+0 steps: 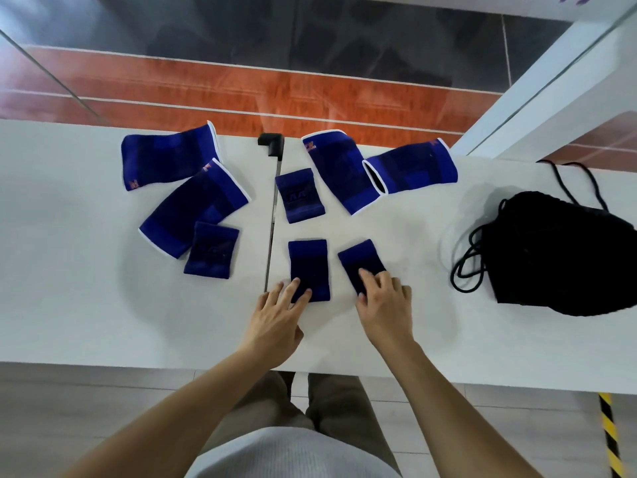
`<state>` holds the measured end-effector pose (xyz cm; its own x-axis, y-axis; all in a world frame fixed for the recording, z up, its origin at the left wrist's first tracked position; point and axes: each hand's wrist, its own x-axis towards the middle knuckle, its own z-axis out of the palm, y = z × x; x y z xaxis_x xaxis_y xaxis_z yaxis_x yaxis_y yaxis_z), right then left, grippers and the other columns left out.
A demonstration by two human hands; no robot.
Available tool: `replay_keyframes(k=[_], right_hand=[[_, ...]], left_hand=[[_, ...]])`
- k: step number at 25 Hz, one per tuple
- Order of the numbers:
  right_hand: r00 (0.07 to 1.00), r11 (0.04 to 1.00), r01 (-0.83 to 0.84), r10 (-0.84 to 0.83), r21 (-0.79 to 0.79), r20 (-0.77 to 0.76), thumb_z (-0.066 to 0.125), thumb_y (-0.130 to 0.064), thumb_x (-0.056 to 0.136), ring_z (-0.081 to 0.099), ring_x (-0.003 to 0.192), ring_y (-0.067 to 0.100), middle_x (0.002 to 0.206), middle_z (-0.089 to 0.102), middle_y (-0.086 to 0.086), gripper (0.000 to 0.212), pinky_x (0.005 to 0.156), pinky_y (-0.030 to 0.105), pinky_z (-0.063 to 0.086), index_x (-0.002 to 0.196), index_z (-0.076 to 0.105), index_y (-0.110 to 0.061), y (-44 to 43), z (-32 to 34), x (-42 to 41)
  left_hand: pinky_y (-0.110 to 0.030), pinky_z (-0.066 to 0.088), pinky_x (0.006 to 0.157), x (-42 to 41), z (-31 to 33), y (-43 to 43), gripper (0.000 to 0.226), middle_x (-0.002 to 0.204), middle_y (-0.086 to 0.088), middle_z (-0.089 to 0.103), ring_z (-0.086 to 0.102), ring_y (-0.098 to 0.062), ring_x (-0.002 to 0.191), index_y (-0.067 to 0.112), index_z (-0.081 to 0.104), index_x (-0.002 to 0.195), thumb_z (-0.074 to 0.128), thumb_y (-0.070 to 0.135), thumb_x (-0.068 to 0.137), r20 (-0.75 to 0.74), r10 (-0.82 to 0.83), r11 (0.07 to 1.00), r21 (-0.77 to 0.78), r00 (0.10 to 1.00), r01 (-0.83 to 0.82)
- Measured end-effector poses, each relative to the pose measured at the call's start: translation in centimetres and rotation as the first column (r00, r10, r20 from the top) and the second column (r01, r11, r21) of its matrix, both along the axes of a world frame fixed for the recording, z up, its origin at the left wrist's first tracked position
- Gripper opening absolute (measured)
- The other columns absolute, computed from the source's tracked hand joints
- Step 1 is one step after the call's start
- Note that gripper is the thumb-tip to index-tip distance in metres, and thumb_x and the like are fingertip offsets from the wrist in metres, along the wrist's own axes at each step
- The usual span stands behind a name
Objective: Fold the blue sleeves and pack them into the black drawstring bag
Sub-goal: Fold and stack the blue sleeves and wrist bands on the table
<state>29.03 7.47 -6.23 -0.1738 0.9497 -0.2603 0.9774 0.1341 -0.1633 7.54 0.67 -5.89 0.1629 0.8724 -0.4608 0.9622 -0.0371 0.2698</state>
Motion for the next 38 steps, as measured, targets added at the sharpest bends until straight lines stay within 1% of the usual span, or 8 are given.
replay_keyframes(k=[5,10,12,15,17,23,28,38], right_hand=[[0.925,0.919,0.377,-0.368,-0.114,0.093,0.069,-0.049,0.084,0.054,0.108,0.033,0.121,0.054,0.011,0.055,0.090,0.045,0.041,0.122,0.051,-0.014,2.0,-0.3,1.1],[0.771,0.907,0.343,-0.421,-0.246,-0.478,0.060,-0.019,0.096,0.064,0.092,0.020,0.101,0.066,-0.003,0.011,0.081,0.036,0.053,0.105,0.056,-0.022,1.9,1.5,1.6],[0.715,0.945,0.225,-0.325,-0.236,-0.619,0.061,-0.018,0.097,0.064,0.088,0.009,0.096,0.067,-0.010,0.011,0.074,0.023,0.053,0.104,0.058,-0.025,1.4,3.9,1.2],[0.581,0.940,0.158,-0.335,-0.301,-0.742,0.066,-0.017,0.096,0.067,0.091,0.010,0.097,0.070,-0.009,0.012,0.076,0.019,0.055,0.106,0.062,-0.021,0.9,5.4,-0.1],[0.548,0.917,0.178,-0.394,-0.357,-0.738,0.065,-0.020,0.096,0.068,0.091,0.014,0.097,0.071,-0.006,0.011,0.077,0.027,0.060,0.108,0.065,-0.020,0.4,4.7,-1.2],[0.647,0.867,0.267,-0.485,-0.421,-0.588,0.061,-0.025,0.099,0.067,0.084,0.009,0.099,0.069,-0.006,0.017,0.070,0.012,0.054,0.114,0.065,-0.017,-0.8,1.6,-5.2],[0.684,0.855,0.329,-0.508,-0.402,-0.523,0.062,-0.028,0.098,0.063,0.080,0.005,0.095,0.065,-0.011,0.018,0.061,0.006,0.043,0.112,0.064,-0.017,-1.3,0.1,-6.0],[0.715,0.856,0.373,-0.511,-0.357,-0.478,0.061,-0.031,0.098,0.063,0.077,0.011,0.088,0.068,-0.008,0.014,0.058,0.018,0.045,0.106,0.063,-0.018,-1.1,-0.4,-6.9]], left_hand=[[-0.046,0.026,0.117,0.4,0.7,0.8,0.061,0.158,-0.010,0.032,0.026,-0.034,0.145,0.022,0.037,0.151,0.055,0.029,0.093,0.019,-0.010,0.999,0.040,1.000,0.009],[-0.039,0.038,0.111,0.7,2.1,2.7,0.051,0.148,0.001,0.042,0.039,-0.025,0.133,0.024,0.038,0.147,0.050,0.028,0.098,0.236,0.159,0.986,0.016,0.959,-0.168],[-0.034,0.044,0.103,1.1,2.6,4.3,0.049,0.141,0.005,0.048,0.048,-0.017,0.122,0.024,0.039,0.147,0.049,0.021,0.100,0.447,0.448,0.892,-0.168,0.774,-0.419],[-0.033,0.055,0.087,1.4,3.0,6.9,0.042,0.117,0.001,0.063,0.063,-0.015,0.096,0.018,0.047,0.142,0.050,0.014,0.100,0.541,0.803,0.565,-0.561,0.249,-0.605],[-0.039,0.059,0.085,0.9,2.7,7.8,0.031,0.103,-0.005,0.070,0.068,-0.021,0.088,0.012,0.058,0.130,0.053,0.012,0.100,0.530,0.835,0.491,-0.600,0.147,-0.632],[-0.025,0.051,0.064,-2.6,2.0,9.2,0.014,0.090,0.001,0.068,0.066,-0.015,0.080,0.028,0.056,0.110,0.058,0.021,0.098,0.510,0.671,0.720,-0.276,0.538,-0.637],[-0.022,0.048,0.075,-3.4,0.4,10.0,0.012,0.107,0.006,0.057,0.057,-0.012,0.085,0.021,0.061,0.109,0.060,0.019,0.097,0.421,0.437,0.881,-0.021,0.795,-0.473],[-0.037,0.053,0.076,-3.3,-1.2,10.2,0.006,0.101,0.004,0.058,0.057,-0.017,0.084,0.018,0.059,0.102,0.055,0.014,0.098,0.425,0.357,0.897,0.091,0.832,-0.432]])
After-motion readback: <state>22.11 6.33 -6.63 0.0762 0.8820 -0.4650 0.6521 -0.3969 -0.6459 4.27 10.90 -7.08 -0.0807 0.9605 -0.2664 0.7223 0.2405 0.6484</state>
